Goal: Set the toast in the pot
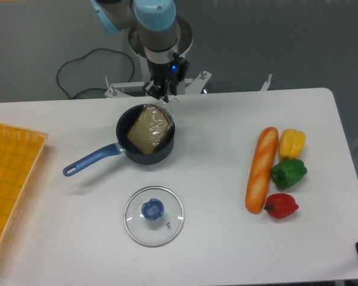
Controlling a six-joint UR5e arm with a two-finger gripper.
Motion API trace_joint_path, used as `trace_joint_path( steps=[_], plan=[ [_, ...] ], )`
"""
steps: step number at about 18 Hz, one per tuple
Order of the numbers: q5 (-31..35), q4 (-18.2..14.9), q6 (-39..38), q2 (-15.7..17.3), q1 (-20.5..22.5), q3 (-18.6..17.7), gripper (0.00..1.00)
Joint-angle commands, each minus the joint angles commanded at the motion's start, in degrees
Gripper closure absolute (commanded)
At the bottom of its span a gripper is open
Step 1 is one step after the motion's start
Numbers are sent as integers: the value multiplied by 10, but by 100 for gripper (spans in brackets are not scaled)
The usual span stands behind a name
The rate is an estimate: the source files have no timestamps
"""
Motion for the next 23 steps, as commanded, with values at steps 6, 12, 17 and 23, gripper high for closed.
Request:
trace_joint_path(
  steps=[6, 12, 17, 23],
  plan=[
    [18, 0, 25, -38, -2, 37, 62],
    [22, 3, 87, -77, 17, 73, 57],
    [22, 3, 142, -123, 24, 122, 51],
    [27, 11, 262, -152, 44, 157, 0]
  ],
)
